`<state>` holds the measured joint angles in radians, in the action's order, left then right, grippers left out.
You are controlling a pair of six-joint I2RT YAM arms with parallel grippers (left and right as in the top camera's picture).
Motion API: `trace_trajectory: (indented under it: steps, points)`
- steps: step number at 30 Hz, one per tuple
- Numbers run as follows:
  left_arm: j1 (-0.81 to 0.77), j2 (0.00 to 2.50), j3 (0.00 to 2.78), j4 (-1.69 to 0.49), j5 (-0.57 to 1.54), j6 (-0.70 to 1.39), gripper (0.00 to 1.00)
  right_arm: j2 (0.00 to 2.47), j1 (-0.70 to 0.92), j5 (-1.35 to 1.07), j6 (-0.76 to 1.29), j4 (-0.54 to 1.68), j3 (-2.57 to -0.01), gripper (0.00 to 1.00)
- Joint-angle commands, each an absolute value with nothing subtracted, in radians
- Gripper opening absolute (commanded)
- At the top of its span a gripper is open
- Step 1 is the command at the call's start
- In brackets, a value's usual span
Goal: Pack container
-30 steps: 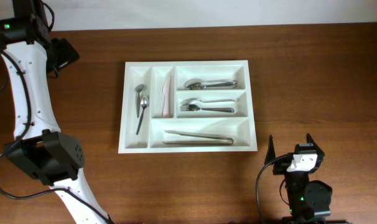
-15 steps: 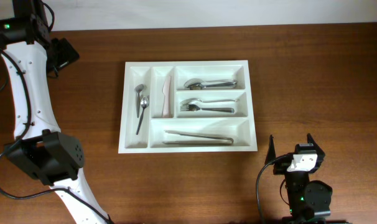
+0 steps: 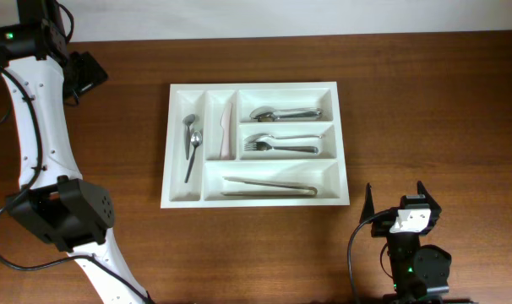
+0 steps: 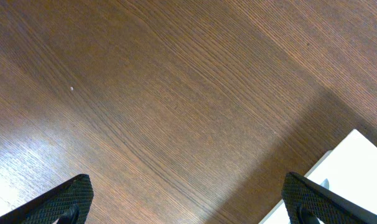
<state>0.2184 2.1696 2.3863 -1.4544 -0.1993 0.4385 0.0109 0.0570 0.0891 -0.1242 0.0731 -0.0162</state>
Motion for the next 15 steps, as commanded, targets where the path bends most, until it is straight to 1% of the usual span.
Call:
trace_trajectory:
  steps: [1,15]
  points:
    - [0.219,2.16,2.4,-1.452,-0.207,0.444,0.99,0.003,0.065,0.112,-0.127,0.071,-0.006,0.99]
    - [0.219,2.16,2.4,-1.462,-0.206,0.429,0.99,0.003,0.065,0.112,-0.127,0.071,-0.006,0.99]
